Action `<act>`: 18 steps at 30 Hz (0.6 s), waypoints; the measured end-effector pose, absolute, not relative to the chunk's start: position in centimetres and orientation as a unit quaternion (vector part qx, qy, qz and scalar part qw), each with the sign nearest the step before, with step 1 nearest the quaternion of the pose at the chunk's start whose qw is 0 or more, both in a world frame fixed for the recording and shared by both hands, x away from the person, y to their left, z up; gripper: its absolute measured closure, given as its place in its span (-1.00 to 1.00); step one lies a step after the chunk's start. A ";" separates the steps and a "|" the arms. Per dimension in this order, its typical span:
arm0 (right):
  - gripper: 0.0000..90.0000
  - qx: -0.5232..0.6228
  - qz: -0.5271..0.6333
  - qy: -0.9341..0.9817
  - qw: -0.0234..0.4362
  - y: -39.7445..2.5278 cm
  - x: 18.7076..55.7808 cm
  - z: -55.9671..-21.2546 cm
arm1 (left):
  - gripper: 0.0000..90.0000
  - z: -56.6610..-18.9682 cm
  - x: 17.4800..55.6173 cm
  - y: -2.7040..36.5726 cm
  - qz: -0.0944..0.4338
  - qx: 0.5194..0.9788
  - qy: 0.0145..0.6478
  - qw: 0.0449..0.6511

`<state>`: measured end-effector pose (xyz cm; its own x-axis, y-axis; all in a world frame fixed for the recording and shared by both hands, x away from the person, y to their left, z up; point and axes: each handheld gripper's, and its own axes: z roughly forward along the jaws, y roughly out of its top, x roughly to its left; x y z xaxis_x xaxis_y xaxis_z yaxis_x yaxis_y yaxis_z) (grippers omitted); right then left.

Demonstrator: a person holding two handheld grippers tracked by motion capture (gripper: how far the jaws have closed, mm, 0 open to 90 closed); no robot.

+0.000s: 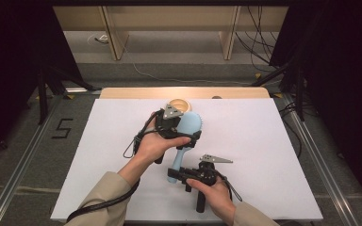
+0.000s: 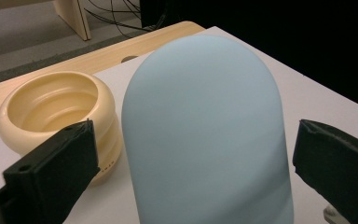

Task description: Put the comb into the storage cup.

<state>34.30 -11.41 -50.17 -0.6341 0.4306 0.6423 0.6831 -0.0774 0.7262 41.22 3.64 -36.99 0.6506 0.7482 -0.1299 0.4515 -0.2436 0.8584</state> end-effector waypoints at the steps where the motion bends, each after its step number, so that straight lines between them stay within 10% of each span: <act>1: 0.45 -0.415 -0.605 -0.671 0.104 -11.4 34.3 -50.2 | -1.00 -37.0 41.3 3.6 0.155 0.773 0.389 0.477; 18: 0.45 -0.414 -0.605 -0.672 0.105 -11.4 34.3 -50.2 | -1.00 -36.9 41.9 2.7 0.152 0.777 0.387 0.473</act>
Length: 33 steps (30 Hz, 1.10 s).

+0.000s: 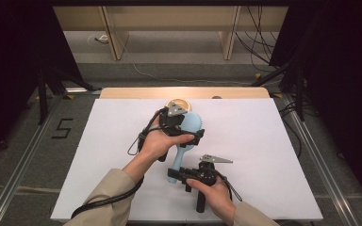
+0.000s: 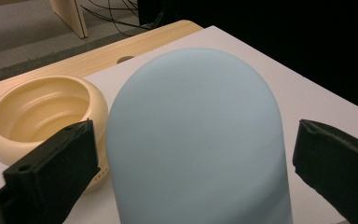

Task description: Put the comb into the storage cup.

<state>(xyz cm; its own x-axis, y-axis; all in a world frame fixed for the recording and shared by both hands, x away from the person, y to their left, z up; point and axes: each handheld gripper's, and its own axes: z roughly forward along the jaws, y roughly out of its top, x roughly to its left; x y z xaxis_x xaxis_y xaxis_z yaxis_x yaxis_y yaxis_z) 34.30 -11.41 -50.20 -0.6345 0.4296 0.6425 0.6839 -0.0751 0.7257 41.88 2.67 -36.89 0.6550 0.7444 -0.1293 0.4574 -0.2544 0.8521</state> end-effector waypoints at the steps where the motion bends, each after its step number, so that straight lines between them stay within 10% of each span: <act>1: 0.45 -0.414 -0.605 -0.672 0.106 -11.4 34.3 -50.2 | -1.00 -36.9 41.9 2.6 0.151 0.777 0.387 0.473; 33: 0.45 -0.418 -0.603 -0.671 0.107 -11.4 34.3 -50.5 | -0.60 -37.0 42.0 2.4 0.141 0.779 0.397 0.464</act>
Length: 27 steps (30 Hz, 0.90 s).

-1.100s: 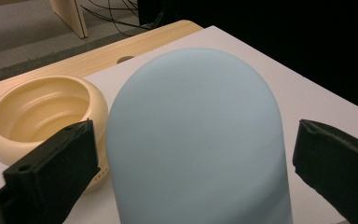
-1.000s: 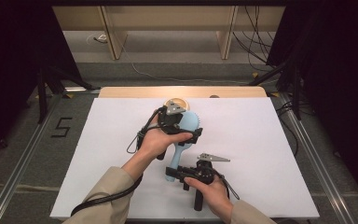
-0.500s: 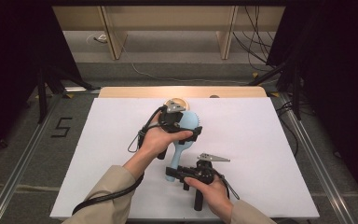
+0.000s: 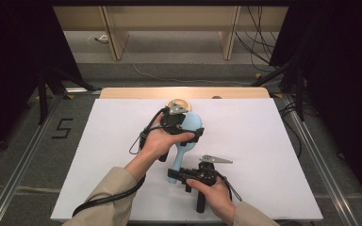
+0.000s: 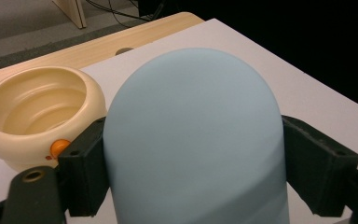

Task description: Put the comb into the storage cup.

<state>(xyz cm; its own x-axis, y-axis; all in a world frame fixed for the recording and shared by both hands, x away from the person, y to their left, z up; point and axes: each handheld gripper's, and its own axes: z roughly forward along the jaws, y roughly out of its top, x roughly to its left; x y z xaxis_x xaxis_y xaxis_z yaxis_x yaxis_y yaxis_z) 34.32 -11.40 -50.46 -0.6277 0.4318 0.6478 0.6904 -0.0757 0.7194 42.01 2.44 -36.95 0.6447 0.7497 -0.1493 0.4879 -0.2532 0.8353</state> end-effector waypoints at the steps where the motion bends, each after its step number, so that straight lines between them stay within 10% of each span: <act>1: 0.45 -0.417 -0.604 -0.672 0.105 -11.4 34.4 -50.5 | -0.60 -36.9 42.0 2.4 0.141 0.778 0.397 0.466; 27: 0.29 -0.418 -0.607 -0.671 0.083 -11.6 34.7 -50.4 | -0.58 -36.4 41.1 3.0 0.150 0.774 0.377 0.486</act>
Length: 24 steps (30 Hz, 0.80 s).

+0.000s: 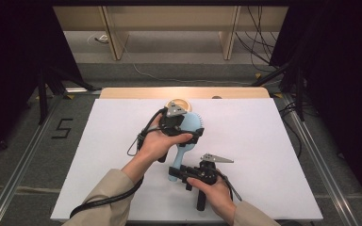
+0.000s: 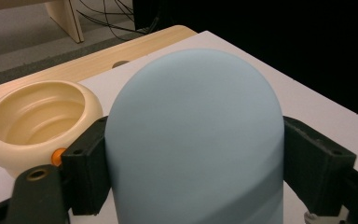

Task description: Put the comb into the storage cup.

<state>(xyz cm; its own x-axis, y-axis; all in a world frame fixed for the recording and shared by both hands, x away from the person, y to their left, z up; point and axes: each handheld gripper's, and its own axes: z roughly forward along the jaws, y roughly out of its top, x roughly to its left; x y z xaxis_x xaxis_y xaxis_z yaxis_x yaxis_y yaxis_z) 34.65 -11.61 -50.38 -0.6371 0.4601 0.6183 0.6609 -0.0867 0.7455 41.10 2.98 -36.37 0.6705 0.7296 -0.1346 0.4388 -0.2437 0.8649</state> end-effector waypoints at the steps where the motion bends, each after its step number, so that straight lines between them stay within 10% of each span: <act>1: 0.27 -0.419 -0.605 -0.671 0.083 -11.6 34.6 -50.3 | -0.58 -36.4 41.0 3.0 0.151 0.773 0.377 0.487; 24: -0.55 -0.416 -0.577 -0.702 -0.043 -12.5 35.6 -49.2 | -0.56 -36.6 39.1 3.8 0.215 0.712 0.374 0.554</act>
<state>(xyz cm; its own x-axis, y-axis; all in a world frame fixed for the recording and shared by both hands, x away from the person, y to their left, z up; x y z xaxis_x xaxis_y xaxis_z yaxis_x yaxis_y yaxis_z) 35.56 -12.45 -49.24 -0.6508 0.6326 0.4200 0.5345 -0.0112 0.8451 39.13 3.76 -36.62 0.6283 0.7706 -0.1070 0.2938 -0.1077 0.9498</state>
